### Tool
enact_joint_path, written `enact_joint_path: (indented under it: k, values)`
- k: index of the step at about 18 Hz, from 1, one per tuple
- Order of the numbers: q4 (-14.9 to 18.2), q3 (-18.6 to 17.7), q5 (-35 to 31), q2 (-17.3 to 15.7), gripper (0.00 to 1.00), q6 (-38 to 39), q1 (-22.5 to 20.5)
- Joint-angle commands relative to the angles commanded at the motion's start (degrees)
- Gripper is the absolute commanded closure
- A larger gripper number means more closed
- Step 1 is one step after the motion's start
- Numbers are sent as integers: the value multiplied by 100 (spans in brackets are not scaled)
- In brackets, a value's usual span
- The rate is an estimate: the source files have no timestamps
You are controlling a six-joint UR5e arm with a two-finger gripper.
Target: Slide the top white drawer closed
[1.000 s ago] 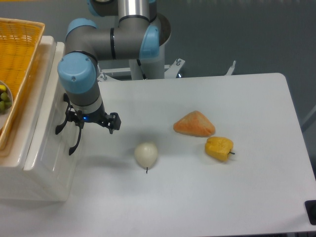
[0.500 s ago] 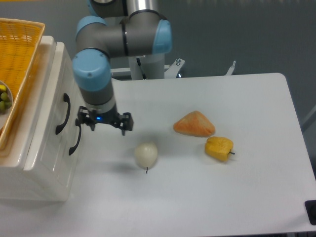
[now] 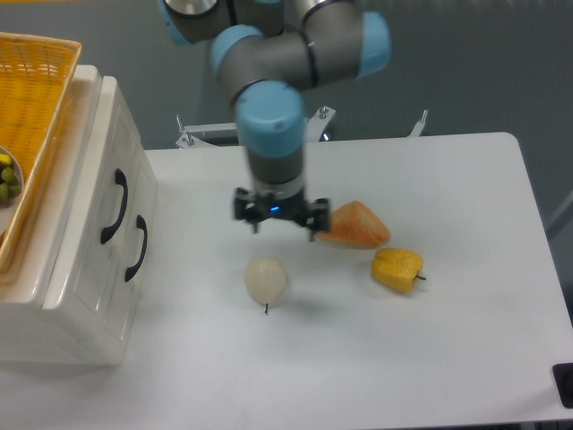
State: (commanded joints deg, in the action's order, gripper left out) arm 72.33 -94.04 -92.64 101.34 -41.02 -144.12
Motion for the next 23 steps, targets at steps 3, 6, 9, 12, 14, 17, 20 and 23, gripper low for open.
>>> enact_joint_path:
  k: [3,6,9,12,14,17,20,23]
  values:
    - [9,0,-9,0,0,-651,-440]
    - [149,0,-9,0,0,-1134,-879]
    - [211,9,-18,-9,0,-1977,-1327]
    - [456,53,9,-52,0,-2820,-1784]
    - [554,53,0,-88,0,-3392,-2031]
    - [702,44,35,-193,0,-4349,-2505]
    - [1019,97,-17,-316,0,-4871,-2840]
    - [1020,97,-9,-422,0,-4889,-2902]
